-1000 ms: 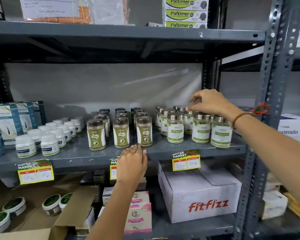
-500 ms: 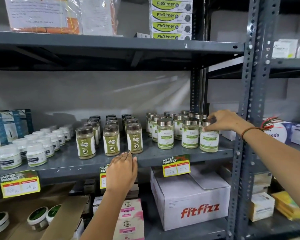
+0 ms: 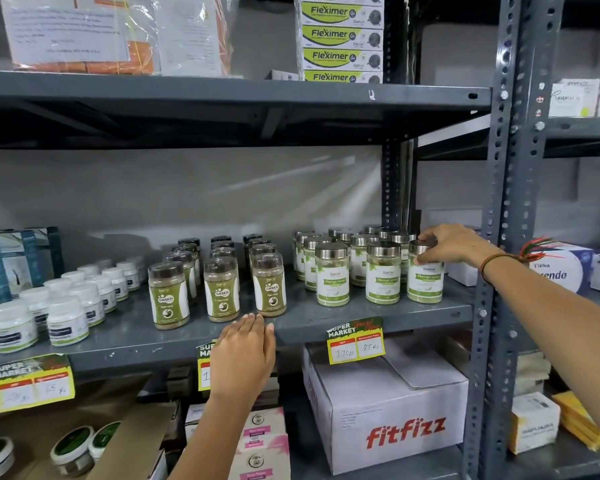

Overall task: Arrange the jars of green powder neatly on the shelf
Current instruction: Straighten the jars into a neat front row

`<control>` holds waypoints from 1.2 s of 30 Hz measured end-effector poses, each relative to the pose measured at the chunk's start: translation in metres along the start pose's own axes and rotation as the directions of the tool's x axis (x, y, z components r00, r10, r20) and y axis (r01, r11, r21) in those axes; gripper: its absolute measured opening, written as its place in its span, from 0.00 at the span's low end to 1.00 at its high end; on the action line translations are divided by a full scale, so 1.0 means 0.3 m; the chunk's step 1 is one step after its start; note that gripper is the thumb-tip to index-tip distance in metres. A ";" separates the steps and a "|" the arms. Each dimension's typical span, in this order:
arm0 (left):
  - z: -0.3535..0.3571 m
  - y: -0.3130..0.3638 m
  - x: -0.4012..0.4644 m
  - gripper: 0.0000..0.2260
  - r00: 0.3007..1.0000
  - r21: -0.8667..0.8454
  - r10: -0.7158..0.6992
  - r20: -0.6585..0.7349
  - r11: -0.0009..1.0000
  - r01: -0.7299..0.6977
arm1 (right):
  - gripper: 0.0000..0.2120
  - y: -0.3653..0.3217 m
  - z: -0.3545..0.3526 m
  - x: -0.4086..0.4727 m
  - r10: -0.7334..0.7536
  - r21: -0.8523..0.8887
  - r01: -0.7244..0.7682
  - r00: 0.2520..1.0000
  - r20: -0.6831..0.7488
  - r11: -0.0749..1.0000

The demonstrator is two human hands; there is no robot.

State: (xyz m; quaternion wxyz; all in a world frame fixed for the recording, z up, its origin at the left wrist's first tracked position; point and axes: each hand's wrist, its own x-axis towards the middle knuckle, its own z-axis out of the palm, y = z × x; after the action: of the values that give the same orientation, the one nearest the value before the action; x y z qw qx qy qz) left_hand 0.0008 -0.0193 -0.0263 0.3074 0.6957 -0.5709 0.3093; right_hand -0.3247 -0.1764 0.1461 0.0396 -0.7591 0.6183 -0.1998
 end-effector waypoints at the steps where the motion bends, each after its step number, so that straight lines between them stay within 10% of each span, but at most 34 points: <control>1: 0.000 0.000 0.000 0.14 1.000 -0.001 -0.001 -0.004 1.000 0.001 | 0.32 0.002 0.000 0.003 0.000 -0.005 0.000 1.000 -0.007 1.000; 27: -0.005 0.001 -0.002 0.18 1.000 -0.016 -0.019 0.008 1.000 0.019 | 0.47 -0.096 0.082 0.011 -0.262 -0.150 0.256 0.965 -0.026 0.955; 36: 0.006 -0.004 -0.001 0.16 1.000 -0.011 -0.019 0.018 1.000 0.019 | 0.36 -0.090 0.097 0.029 -0.276 -0.125 0.264 0.956 -0.095 0.956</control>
State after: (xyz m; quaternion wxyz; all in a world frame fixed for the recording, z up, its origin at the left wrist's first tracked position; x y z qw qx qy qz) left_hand 0.0022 -0.0203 -0.0277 0.3090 0.7021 -0.5688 0.2967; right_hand -0.2883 -0.1838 0.1299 -0.0650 -0.8253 0.5200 -0.2105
